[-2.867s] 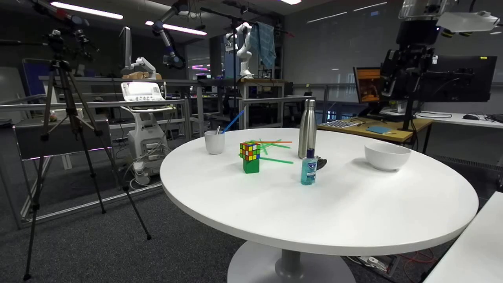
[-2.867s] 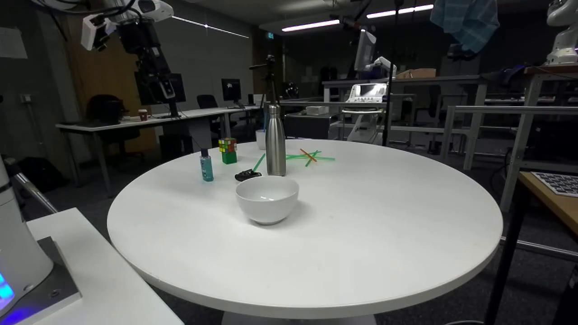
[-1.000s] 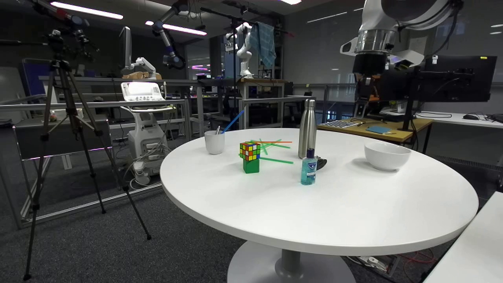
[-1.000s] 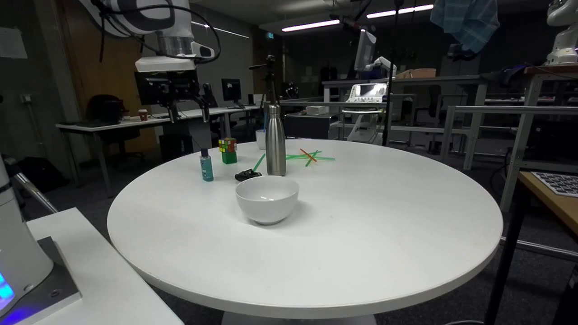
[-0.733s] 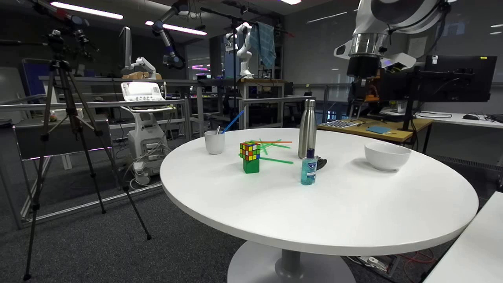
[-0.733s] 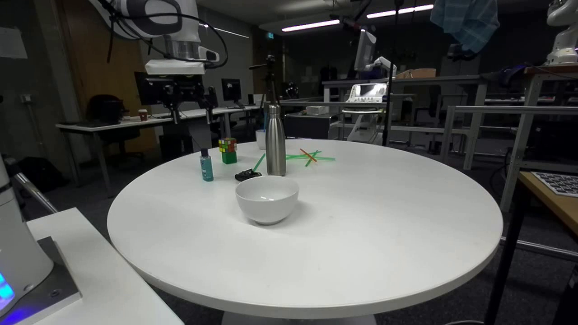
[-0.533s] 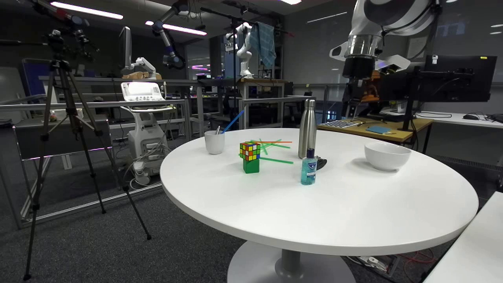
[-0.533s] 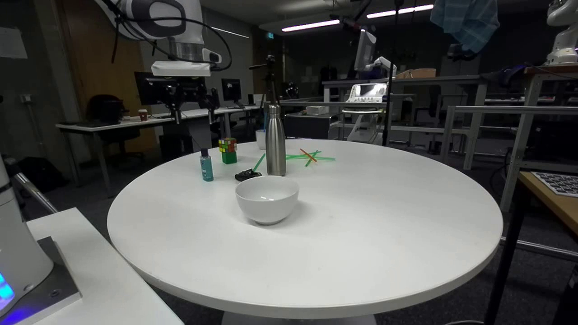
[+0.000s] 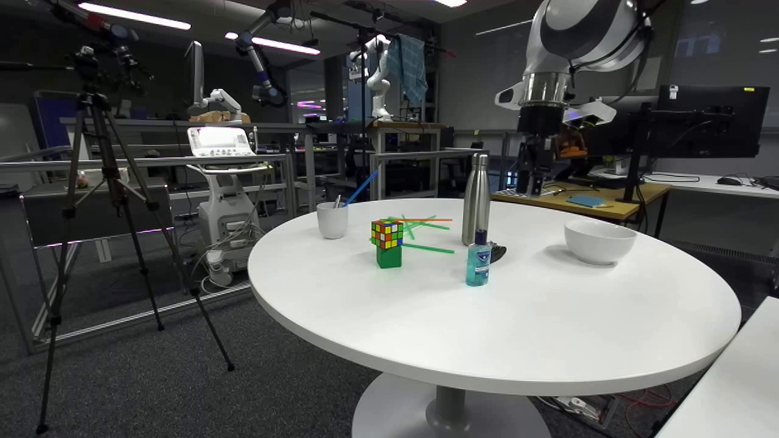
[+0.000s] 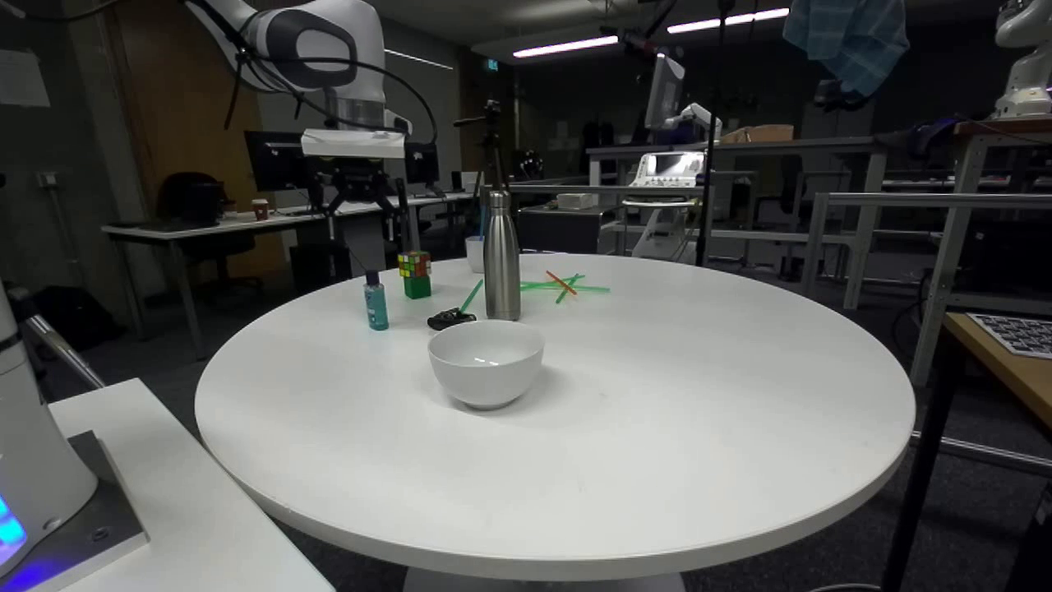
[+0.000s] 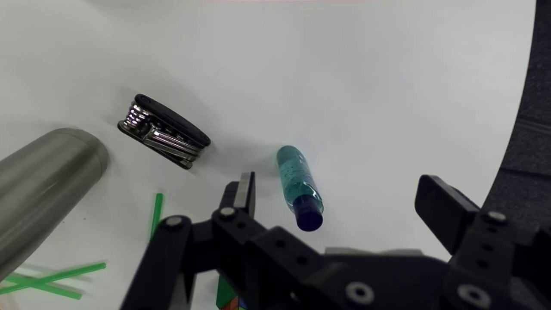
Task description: Put the blue bottle on top of the block
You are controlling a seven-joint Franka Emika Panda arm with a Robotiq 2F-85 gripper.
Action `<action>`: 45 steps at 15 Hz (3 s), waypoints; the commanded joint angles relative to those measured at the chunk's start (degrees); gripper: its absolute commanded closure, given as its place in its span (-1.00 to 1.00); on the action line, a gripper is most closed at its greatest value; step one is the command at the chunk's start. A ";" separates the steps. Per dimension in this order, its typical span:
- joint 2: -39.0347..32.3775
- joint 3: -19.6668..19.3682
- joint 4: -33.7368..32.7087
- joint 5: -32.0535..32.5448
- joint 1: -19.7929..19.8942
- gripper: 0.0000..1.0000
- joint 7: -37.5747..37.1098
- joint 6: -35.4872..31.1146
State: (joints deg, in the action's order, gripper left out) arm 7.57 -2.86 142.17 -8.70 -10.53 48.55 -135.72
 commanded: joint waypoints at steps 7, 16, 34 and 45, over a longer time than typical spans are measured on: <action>-9.56 3.66 -9.23 -0.41 2.30 -1.00 4.38 3.96; -9.93 5.17 -8.62 0.14 3.42 -1.00 2.14 2.50; -16.11 7.89 -12.61 -0.15 4.65 -1.00 8.10 3.80; -19.82 9.65 -16.54 -0.53 6.12 -1.00 14.91 4.29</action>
State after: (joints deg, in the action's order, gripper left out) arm -10.42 5.25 128.53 -8.69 -6.26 60.83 -133.29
